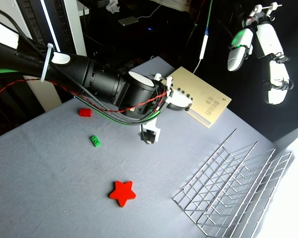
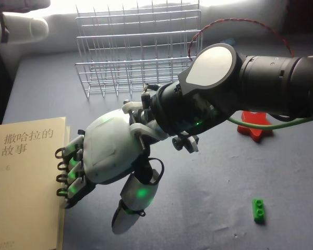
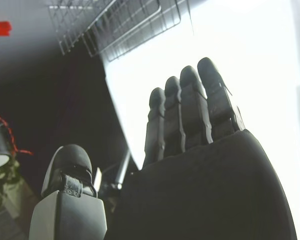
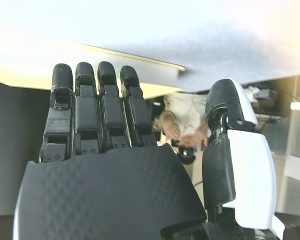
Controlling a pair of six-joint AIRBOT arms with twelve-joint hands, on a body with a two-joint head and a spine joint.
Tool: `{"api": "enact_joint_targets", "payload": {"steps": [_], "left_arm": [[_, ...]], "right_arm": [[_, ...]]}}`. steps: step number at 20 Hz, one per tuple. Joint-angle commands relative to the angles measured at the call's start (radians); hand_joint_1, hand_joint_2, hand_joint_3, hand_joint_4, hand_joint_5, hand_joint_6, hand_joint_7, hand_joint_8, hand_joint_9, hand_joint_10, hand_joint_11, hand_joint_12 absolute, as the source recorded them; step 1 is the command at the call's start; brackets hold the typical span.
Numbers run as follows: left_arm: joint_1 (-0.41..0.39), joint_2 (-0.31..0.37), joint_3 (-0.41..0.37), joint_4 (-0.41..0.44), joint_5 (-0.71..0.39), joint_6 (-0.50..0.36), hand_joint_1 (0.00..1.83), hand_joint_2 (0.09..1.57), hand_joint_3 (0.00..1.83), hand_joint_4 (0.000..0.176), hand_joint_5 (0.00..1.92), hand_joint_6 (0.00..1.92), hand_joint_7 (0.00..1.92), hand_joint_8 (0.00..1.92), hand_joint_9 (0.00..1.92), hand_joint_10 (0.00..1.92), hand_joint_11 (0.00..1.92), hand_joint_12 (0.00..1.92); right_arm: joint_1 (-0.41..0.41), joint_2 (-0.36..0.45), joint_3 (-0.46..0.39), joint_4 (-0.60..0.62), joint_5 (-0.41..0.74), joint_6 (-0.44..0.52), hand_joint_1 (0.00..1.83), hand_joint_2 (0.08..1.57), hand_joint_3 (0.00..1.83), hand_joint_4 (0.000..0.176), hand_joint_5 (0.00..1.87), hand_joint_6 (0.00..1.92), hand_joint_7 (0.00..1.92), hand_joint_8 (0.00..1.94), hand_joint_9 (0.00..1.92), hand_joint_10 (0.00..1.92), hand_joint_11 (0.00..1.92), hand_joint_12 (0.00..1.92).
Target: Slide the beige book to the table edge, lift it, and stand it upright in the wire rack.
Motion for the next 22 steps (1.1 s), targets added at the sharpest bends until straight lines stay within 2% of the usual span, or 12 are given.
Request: {"api": "enact_joint_targets", "payload": {"steps": [1,3,5,7,11,14,18,21,22], "left_arm": [[-0.016,0.005,0.015,-0.054,-0.054,0.003,0.10,1.16,0.00,0.000,0.24,0.00,0.25,0.00,0.21,0.00,0.00,0.52],[-0.016,-0.012,0.051,-0.091,-0.032,0.036,0.12,1.15,0.00,0.000,0.24,0.00,0.24,0.00,0.20,0.00,0.00,0.52],[-0.021,-0.017,0.061,-0.132,0.055,0.074,0.13,1.15,0.00,0.000,0.24,0.00,0.23,0.00,0.20,0.00,0.00,0.52],[-0.030,-0.018,0.056,-0.171,0.123,0.116,0.13,1.16,0.00,0.000,0.22,0.00,0.21,0.00,0.17,0.00,0.00,0.43],[-0.041,-0.023,0.066,-0.173,0.161,0.143,0.11,1.16,0.00,0.000,0.25,0.01,0.24,0.01,0.20,0.01,0.00,0.50],[-0.041,-0.034,0.091,-0.152,0.169,0.154,0.12,1.16,0.00,0.000,0.25,0.01,0.24,0.00,0.21,0.00,0.00,0.52],[-0.057,-0.042,0.108,-0.137,0.203,0.170,0.14,1.16,0.00,0.000,0.26,0.01,0.25,0.00,0.22,0.00,0.00,0.55],[-0.062,-0.052,0.126,-0.130,0.211,0.184,0.10,1.17,0.00,0.000,0.25,0.00,0.25,0.00,0.20,0.00,0.00,0.50],[-0.064,-0.057,0.136,-0.128,0.211,0.189,0.13,1.16,0.00,0.000,0.28,0.01,0.27,0.00,0.22,0.00,0.00,0.54]], "right_arm": [[0.018,0.006,-0.007,0.054,-0.007,0.005,0.18,1.12,0.00,0.000,0.26,0.00,0.26,0.00,0.27,0.00,0.00,0.73],[0.016,0.006,-0.012,0.054,-0.019,0.005,0.19,1.12,0.00,0.000,0.24,0.00,0.24,0.00,0.25,0.00,0.00,0.70],[0.014,0.008,-0.011,0.054,-0.035,0.005,0.21,1.12,0.00,0.000,0.24,0.00,0.24,0.00,0.25,0.00,0.00,0.72],[0.013,0.007,-0.009,0.054,-0.040,0.005,0.21,1.12,0.00,0.000,0.25,0.00,0.25,0.00,0.25,0.00,0.00,0.69],[0.015,-0.008,0.001,0.054,-0.055,0.005,0.17,1.13,0.00,0.000,0.25,0.00,0.24,0.00,0.25,0.00,0.00,0.70],[0.015,-0.010,0.012,0.054,-0.056,0.006,0.20,1.11,0.00,0.000,0.26,0.00,0.27,0.00,0.29,0.01,0.00,0.77],[0.015,-0.021,0.028,0.054,-0.056,0.005,0.20,1.11,0.00,0.000,0.27,0.01,0.28,0.00,0.28,0.01,0.00,0.77],[0.015,-0.031,0.029,0.054,-0.064,0.006,0.22,1.11,0.00,0.000,0.28,0.00,0.29,0.00,0.29,0.00,0.00,0.78],[0.015,-0.035,0.030,0.054,-0.066,0.006,0.22,1.11,0.00,0.000,0.28,0.00,0.29,0.00,0.30,0.00,0.00,0.77]]}}
